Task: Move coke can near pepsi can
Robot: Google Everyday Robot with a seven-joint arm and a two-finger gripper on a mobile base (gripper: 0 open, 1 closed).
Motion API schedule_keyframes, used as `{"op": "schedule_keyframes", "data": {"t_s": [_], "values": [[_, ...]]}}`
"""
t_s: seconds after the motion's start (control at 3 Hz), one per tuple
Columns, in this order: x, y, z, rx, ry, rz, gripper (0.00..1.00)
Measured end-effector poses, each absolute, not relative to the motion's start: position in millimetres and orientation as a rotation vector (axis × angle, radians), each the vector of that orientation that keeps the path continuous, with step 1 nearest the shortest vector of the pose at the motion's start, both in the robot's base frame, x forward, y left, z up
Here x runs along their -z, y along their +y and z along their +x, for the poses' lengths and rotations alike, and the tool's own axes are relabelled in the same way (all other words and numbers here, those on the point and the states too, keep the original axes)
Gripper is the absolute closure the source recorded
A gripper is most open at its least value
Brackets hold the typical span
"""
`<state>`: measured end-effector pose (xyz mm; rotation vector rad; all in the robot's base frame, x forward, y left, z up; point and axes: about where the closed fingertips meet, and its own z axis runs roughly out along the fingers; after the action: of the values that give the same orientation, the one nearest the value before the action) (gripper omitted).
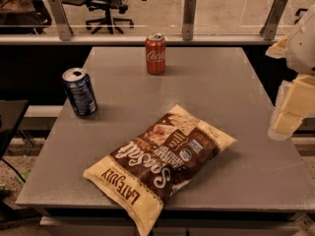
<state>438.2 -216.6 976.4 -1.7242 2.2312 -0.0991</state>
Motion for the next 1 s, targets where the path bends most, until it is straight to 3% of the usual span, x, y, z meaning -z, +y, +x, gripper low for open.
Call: {"op": "schedule_keyframes", "data": {"t_s": [0.67,1.0], "values": [[-975,-215,450,0.072,2.248,-1.702,0.00],[-965,-205,486,0.047,2.264,-1.648,0.00]]}}
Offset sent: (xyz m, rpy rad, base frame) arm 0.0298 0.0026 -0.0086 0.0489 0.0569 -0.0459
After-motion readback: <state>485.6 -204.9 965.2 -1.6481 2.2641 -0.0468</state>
